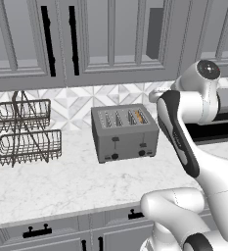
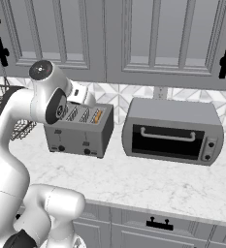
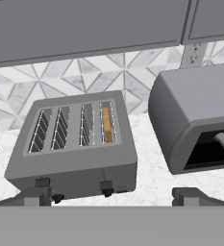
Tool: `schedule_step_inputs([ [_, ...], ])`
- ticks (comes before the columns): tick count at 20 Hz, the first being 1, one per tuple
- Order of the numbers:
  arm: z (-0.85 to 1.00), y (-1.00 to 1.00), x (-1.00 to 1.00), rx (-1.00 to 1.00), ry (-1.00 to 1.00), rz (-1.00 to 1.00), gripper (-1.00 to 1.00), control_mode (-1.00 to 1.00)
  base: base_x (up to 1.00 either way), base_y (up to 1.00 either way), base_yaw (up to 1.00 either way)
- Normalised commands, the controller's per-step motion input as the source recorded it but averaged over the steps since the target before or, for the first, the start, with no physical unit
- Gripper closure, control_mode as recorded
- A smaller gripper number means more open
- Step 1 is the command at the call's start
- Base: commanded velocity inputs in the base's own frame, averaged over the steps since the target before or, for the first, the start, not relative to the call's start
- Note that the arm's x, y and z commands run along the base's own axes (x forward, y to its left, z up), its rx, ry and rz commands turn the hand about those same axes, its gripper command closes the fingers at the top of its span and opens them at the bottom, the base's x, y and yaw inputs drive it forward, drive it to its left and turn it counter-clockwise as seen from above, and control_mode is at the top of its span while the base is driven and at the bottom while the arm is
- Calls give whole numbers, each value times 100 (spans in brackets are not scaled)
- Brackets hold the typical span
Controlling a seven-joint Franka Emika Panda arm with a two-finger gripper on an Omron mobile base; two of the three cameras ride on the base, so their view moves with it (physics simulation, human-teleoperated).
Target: Start the toaster. Once the lever pops up, take the bread to the plate on the dining counter.
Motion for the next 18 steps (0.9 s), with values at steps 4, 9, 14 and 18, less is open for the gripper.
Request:
schedule_step_inputs([
  [4, 0, 0, 0, 0, 0, 0, -100, -100, 0, 0, 0],
  [9, 0, 0, 0, 0, 0, 0, -100, -100, 0, 0, 0],
  [14, 0, 0, 0, 0, 0, 0, -100, -100, 0, 0, 0],
  [18, 0, 0, 0, 0, 0, 0, -100, -100, 0, 0, 0],
])
